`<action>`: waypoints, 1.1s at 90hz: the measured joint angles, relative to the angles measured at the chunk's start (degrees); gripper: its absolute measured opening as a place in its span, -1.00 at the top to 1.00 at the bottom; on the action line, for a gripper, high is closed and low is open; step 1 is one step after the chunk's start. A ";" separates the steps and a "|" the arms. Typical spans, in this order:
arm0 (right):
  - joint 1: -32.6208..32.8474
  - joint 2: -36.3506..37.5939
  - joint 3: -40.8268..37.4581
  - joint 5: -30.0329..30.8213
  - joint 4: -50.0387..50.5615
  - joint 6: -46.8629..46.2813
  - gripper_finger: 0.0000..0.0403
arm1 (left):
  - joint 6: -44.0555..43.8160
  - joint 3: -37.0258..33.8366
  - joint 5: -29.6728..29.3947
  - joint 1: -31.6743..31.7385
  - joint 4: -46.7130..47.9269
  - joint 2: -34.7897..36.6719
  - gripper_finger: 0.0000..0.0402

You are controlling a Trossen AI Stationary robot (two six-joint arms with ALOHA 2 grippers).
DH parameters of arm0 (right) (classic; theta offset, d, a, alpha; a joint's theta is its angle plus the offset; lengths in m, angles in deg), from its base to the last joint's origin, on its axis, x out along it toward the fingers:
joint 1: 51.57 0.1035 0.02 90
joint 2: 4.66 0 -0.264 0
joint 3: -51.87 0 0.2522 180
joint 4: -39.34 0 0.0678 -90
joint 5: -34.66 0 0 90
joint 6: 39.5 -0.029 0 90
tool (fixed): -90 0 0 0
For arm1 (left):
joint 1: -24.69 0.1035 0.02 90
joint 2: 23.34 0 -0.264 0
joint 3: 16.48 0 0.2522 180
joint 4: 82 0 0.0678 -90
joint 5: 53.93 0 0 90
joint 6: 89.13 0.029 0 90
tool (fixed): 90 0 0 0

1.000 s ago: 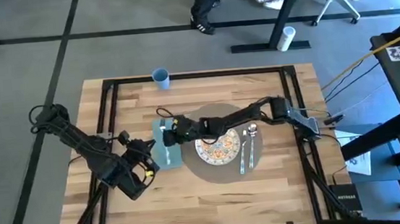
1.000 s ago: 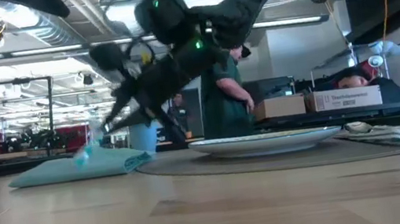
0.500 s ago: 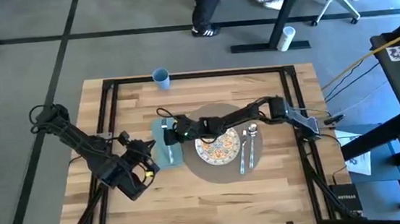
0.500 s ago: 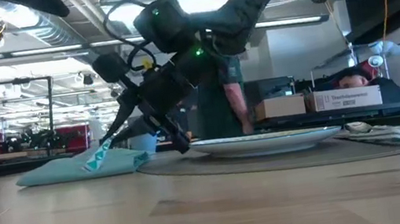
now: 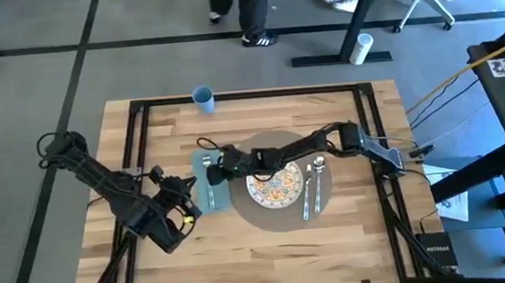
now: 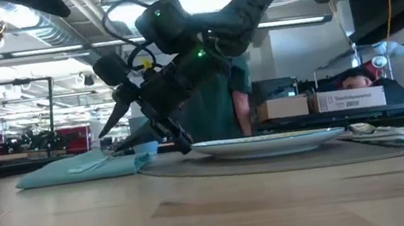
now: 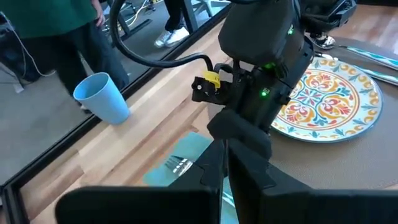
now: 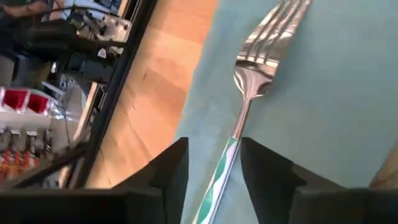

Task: Set table place
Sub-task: Put the blue fork on the blue napkin

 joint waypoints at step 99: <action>6.23 4.32 19.81 11.98 77.37 46.52 0.32 | -7.10 -0.02 8.63 1.99 1.44 0.00 0.98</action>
